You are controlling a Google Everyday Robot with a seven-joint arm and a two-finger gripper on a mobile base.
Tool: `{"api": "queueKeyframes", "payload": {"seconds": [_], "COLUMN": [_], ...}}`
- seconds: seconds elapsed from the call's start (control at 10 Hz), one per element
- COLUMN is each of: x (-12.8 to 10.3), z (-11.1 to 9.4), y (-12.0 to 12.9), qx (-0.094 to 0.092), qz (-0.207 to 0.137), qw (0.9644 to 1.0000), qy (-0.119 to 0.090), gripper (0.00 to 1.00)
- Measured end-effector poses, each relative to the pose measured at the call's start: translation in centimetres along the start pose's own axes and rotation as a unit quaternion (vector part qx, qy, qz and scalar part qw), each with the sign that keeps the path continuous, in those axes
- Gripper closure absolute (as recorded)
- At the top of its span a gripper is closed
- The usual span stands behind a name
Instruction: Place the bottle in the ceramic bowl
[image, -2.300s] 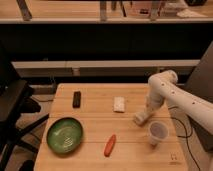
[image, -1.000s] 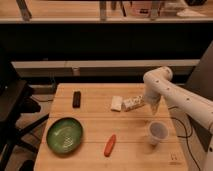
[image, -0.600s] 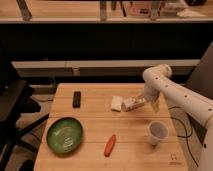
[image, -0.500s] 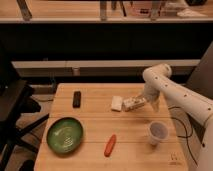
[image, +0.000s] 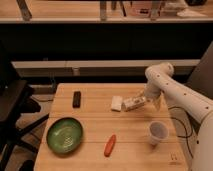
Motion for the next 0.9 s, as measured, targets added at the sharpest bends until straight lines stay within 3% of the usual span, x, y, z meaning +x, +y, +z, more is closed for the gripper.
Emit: {"api": "queueKeyframes", "payload": {"seconds": [0.9], "x": [2.0], "z": [2.3], "y": [-0.6], "qx": [0.007], "qz": [-0.003], "qw": [0.9999], "qy": [-0.015], "gripper": [0.2]}}
